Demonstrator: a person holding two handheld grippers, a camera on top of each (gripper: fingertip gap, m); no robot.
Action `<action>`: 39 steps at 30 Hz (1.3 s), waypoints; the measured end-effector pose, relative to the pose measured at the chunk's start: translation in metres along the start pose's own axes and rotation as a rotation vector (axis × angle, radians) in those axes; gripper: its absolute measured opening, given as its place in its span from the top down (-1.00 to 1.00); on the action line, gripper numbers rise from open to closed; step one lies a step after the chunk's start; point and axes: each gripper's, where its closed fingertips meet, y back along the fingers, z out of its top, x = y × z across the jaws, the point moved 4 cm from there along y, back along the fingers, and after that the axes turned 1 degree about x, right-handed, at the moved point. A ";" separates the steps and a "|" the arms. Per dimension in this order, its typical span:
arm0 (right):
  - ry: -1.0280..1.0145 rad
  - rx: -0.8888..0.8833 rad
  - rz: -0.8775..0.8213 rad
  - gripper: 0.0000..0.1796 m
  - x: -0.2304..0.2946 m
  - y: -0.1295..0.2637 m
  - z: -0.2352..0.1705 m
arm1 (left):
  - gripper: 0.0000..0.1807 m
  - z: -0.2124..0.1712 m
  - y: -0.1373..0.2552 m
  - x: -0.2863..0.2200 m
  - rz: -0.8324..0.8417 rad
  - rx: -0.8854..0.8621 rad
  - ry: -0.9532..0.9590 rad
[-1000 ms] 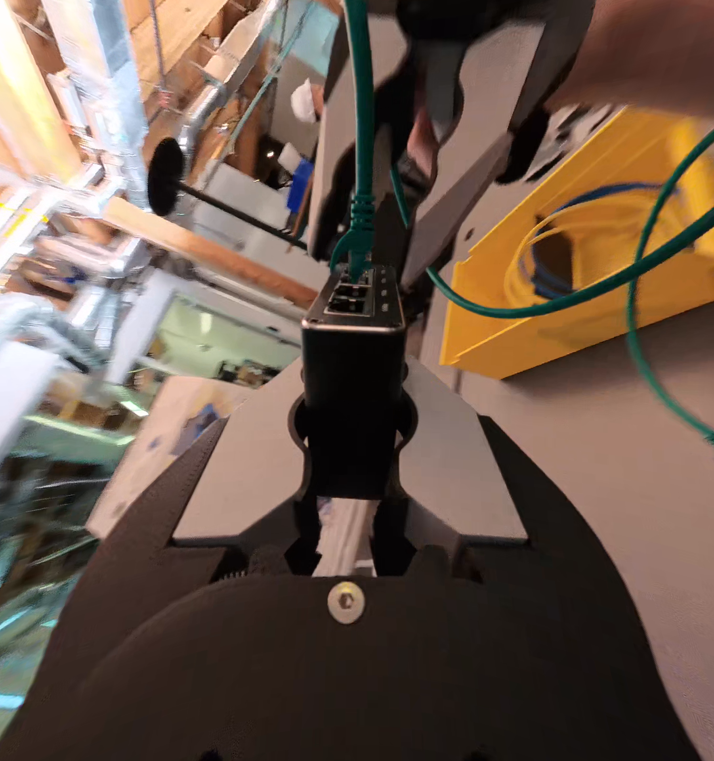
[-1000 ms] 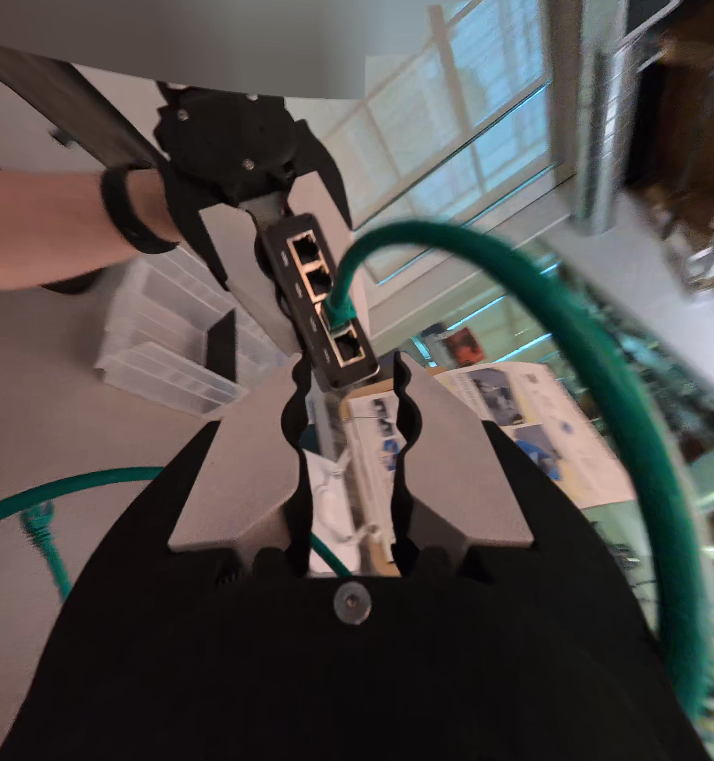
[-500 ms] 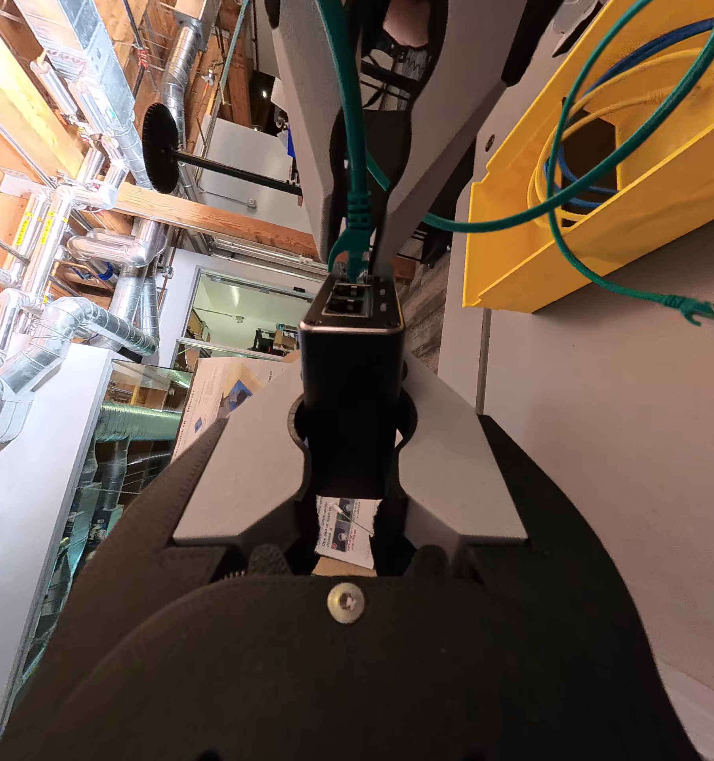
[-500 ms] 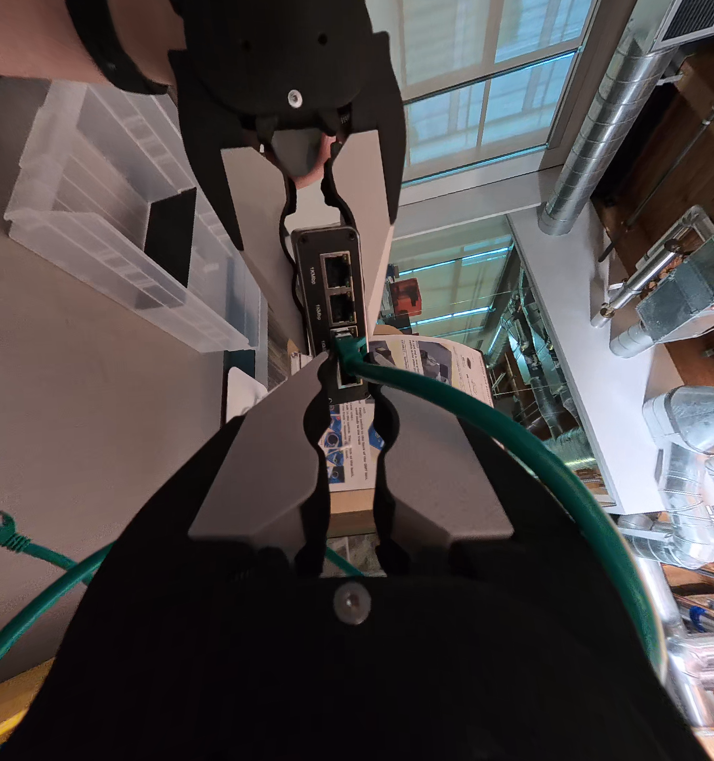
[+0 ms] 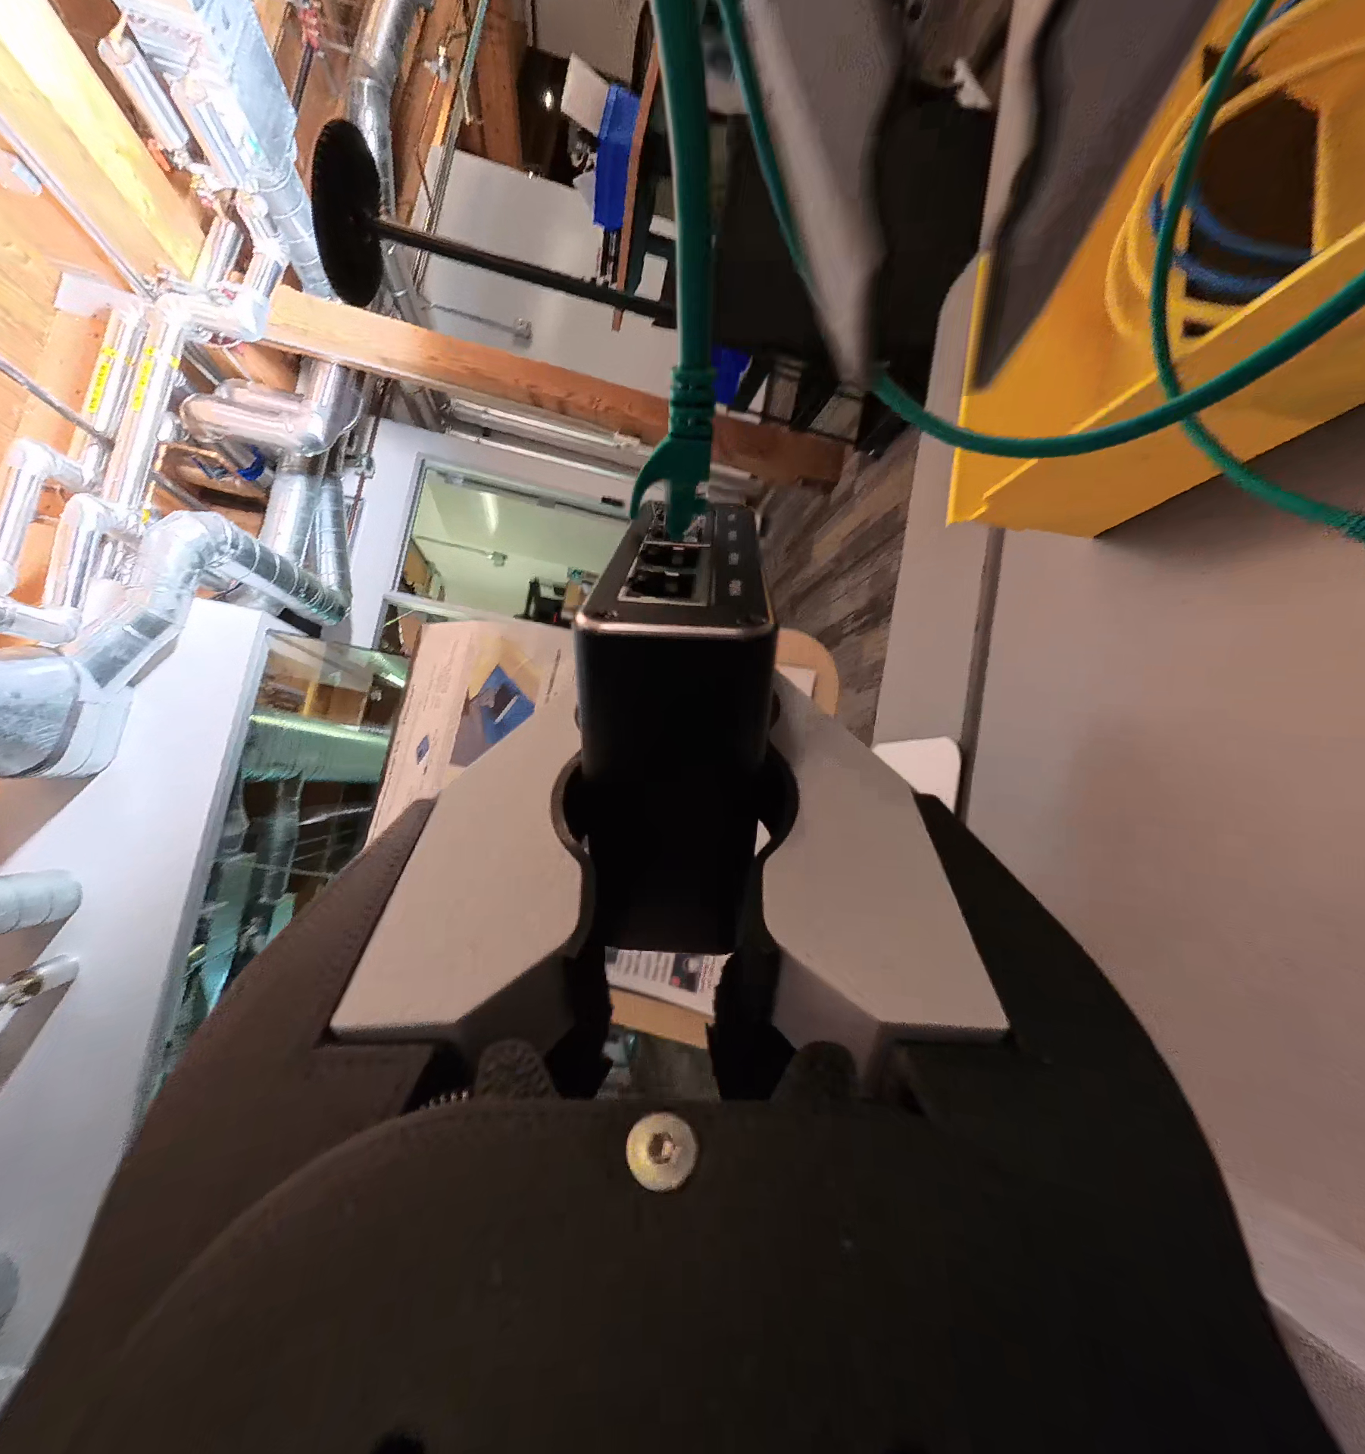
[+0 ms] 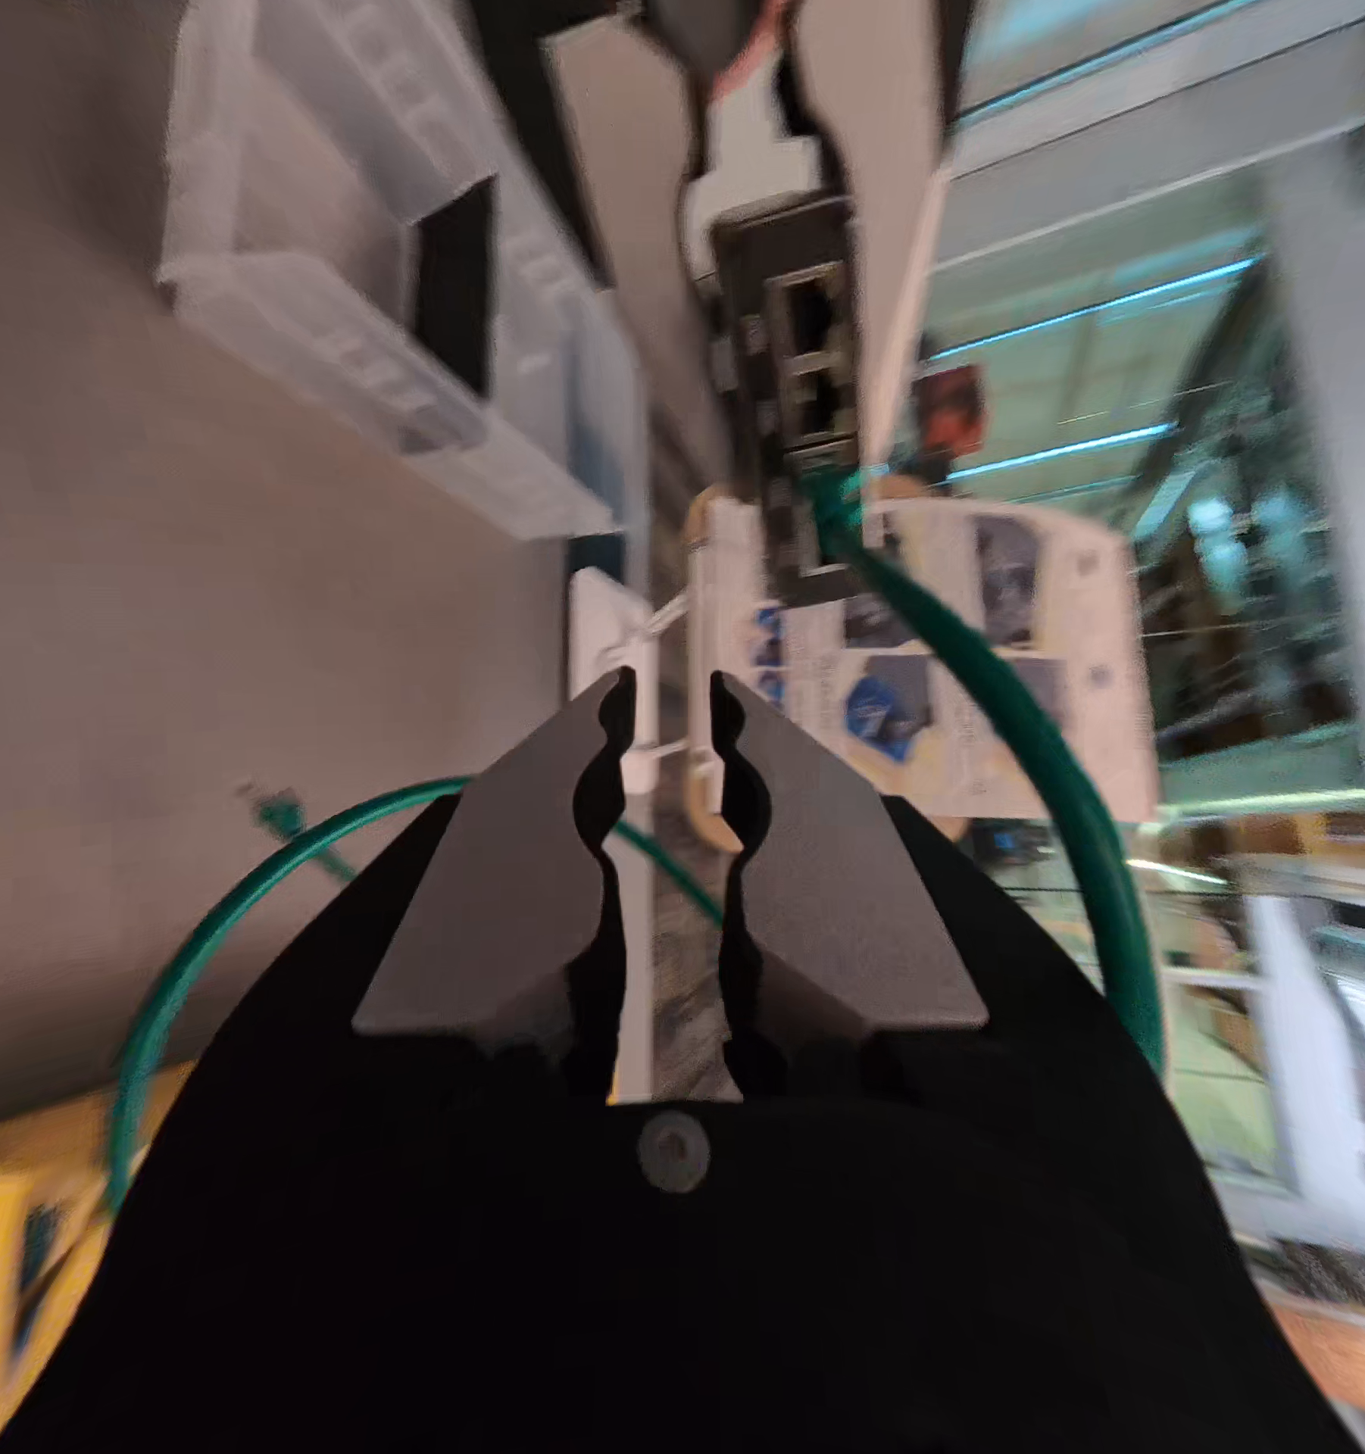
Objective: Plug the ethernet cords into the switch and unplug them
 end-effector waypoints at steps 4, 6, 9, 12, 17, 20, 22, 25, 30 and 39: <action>0.025 -0.137 0.062 0.79 0.012 0.021 0.033 | 0.63 -0.011 -0.009 -0.002 0.027 0.061 -0.052; -0.010 -0.315 0.043 0.79 0.008 0.043 0.063 | 0.63 -0.012 -0.015 -0.007 0.015 0.075 -0.077; -0.022 -0.319 -0.156 0.73 -0.015 0.057 0.070 | 0.63 -0.011 -0.025 -0.017 -0.011 0.086 -0.106; 0.052 -0.040 -0.183 0.59 -0.016 0.032 0.039 | 0.63 -0.007 -0.031 -0.025 -0.041 0.079 -0.105; 0.121 0.027 -0.120 0.65 -0.009 -0.005 0.015 | 0.63 -0.002 -0.032 -0.028 -0.055 0.063 -0.104; 0.161 0.069 -0.126 0.70 -0.008 -0.013 0.007 | 0.63 -0.002 -0.031 -0.028 -0.050 0.069 -0.109; 0.174 0.075 -0.145 0.71 -0.011 -0.014 0.007 | 0.63 -0.002 -0.032 -0.029 -0.055 0.064 -0.110; 0.192 0.071 -0.156 0.75 -0.011 -0.013 0.008 | 0.63 0.002 -0.033 -0.031 -0.059 0.051 -0.116; 0.193 0.066 -0.134 0.83 -0.007 -0.014 0.008 | 0.63 0.003 -0.031 -0.031 -0.055 0.055 -0.124; 0.196 0.102 -0.138 0.83 -0.007 -0.014 0.004 | 0.63 0.005 -0.030 -0.031 -0.065 0.038 -0.106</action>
